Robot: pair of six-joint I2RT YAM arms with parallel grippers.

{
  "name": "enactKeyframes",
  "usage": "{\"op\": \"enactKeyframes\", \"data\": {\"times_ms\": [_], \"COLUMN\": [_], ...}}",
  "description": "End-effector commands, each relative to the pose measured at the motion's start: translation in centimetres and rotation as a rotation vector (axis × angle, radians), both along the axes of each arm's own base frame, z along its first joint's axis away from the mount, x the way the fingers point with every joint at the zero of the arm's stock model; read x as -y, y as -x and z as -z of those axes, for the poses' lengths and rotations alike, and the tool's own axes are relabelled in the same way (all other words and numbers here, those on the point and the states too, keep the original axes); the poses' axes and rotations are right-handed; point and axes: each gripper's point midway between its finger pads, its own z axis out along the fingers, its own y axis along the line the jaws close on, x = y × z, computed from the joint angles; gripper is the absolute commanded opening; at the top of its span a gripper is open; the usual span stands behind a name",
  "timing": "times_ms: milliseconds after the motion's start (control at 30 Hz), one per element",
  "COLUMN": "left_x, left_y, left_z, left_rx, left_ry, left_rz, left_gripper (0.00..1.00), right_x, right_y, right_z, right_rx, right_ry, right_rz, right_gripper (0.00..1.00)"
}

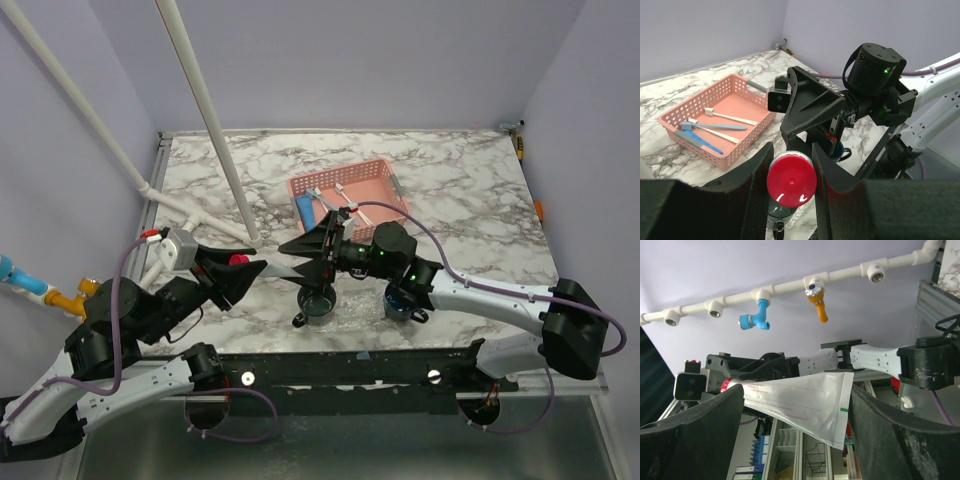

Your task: Prepare toiletry sets of a toothbrush and toothpaste on the tray

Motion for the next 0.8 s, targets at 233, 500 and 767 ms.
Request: {"op": "enactKeyframes", "data": {"times_ms": [233,500,767], "left_x": [0.1,0.5,0.8], "left_y": [1.3,2.7,3.8], "left_z": [0.2,2.0,3.4], "left_rx": [-0.020,-0.054,-0.073], "left_ry": [0.056,0.037,0.013], "left_rz": [0.065,0.136,0.200], "left_gripper": [0.00,0.00,0.00], "right_x": [0.2,0.9,1.5], "right_y": [1.2,1.5,2.0], "right_z": [-2.7,-3.9,-4.5], "right_rx": [0.054,0.100,0.146], "right_ry": [-0.110,-0.135,-0.145], "right_rz": [-0.051,-0.042,-0.043], "right_gripper": [0.78,0.64,0.48]}}
